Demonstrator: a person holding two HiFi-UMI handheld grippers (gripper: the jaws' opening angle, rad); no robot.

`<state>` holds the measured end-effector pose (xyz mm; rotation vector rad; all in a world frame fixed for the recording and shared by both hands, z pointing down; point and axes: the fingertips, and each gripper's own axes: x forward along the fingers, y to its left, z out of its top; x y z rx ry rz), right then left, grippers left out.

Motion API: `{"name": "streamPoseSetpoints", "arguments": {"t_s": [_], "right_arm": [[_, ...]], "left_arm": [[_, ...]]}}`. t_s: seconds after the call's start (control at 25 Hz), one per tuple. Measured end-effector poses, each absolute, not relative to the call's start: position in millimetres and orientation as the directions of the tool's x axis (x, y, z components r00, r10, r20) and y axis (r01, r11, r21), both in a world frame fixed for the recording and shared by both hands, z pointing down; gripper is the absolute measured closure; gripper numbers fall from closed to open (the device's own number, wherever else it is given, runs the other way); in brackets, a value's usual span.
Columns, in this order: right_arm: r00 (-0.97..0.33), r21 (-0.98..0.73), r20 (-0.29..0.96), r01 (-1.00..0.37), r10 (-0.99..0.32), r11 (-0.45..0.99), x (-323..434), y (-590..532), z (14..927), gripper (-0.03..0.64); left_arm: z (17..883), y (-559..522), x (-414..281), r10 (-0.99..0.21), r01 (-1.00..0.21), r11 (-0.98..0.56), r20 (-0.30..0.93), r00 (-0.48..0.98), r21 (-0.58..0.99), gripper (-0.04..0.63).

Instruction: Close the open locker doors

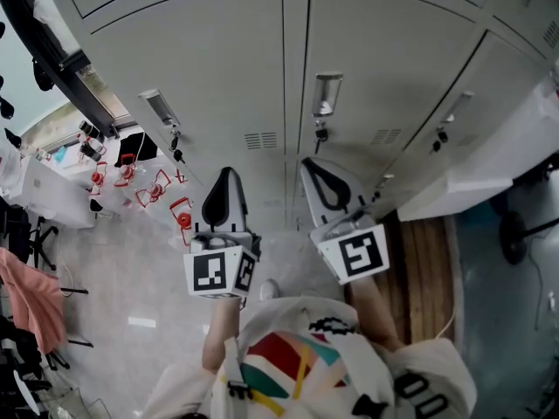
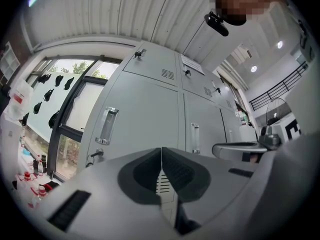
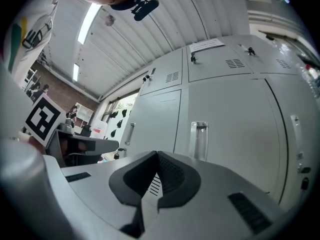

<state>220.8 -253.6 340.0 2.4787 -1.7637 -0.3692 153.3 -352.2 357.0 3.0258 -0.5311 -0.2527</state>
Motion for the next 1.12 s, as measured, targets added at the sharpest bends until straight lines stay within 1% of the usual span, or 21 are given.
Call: {"name": "streamPoseSetpoints", "arguments": {"t_s": [0.12,0.44,0.6,0.8,1.12], "right_arm": [[0.313,0.191,-0.133,-0.923,-0.940,-0.335,217,-255,349,0.611],[0.361,0.165,-0.140,-0.910,-0.922,-0.381,225,-245,343,0.611],[0.370,0.189,-0.146,-0.900,-0.918,-0.393,226,-242,340,0.611],[0.382,0.177,-0.133,-0.899,-0.915,-0.401,229,-238,344,0.611],[0.388,0.163,-0.127,-0.900,-0.913,-0.405,227,-234,347,0.611]], "left_arm": [[363,-348,153,-0.335,-0.326,-0.941,-0.138,0.932,0.087,0.588],[361,-346,152,-0.325,-0.315,-0.945,-0.136,0.936,0.089,0.588],[361,-346,153,-0.318,-0.308,-0.947,-0.134,0.939,0.092,0.588],[359,-345,155,-0.300,-0.291,-0.953,-0.140,0.944,0.083,0.588],[360,-343,152,-0.307,-0.294,-0.950,-0.134,0.942,0.104,0.588]]}}
